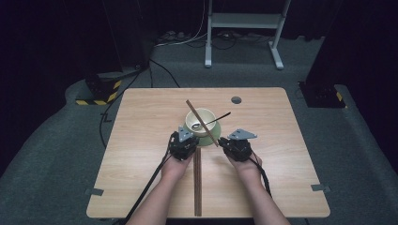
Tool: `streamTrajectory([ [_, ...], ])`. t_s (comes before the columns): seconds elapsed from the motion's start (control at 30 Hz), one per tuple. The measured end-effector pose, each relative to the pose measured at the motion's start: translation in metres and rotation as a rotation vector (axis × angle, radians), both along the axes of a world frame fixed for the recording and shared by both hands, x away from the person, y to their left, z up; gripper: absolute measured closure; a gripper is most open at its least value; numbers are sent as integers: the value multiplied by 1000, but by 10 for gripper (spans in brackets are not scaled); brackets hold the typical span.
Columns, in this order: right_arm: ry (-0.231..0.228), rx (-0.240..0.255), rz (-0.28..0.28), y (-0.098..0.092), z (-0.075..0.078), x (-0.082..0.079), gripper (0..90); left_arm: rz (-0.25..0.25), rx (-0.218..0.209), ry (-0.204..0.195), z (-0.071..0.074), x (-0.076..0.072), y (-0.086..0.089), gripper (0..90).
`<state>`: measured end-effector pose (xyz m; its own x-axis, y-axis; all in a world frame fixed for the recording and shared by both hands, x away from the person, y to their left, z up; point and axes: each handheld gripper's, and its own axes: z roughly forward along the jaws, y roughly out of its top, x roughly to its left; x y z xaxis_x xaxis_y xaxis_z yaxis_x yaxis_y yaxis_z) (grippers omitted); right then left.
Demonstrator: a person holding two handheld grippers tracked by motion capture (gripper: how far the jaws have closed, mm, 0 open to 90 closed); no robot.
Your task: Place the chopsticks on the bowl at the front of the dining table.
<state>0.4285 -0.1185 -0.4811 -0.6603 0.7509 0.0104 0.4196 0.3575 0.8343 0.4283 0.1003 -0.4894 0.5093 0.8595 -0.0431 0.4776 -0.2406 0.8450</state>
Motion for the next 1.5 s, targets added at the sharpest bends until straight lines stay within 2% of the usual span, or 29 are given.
streamTrajectory([
  [0.03, 0, -1, -5, 2, -1, -1, 811, 7, -8, -7, 1, 0, -3, 806],
  [0.07, 0, -3, 0, 2, -1, -1, 811, 6, 2, -30, 2, 0, -5, 808],
  [0.17, -4, 6, 7, 4, -1, -1, 811, 18, 13, -58, 4, 1, -10, 810],
  [0.4, -4, 6, 42, 15, 0, -7, 808, 43, 18, -54, 5, 2, -8, 811],
  [0.5, 7, 12, 40, 20, 0, -9, 803, 47, 17, -63, 5, 1, -7, 811],
  [0.73, -4, 22, 57, 27, 2, -11, 800, 68, 16, -59, 3, 2, 0, 809],
  [1.5, 4, 19, 80, 43, -1, -14, 790, 64, 25, -82, 8, 5, 5, 809],
])
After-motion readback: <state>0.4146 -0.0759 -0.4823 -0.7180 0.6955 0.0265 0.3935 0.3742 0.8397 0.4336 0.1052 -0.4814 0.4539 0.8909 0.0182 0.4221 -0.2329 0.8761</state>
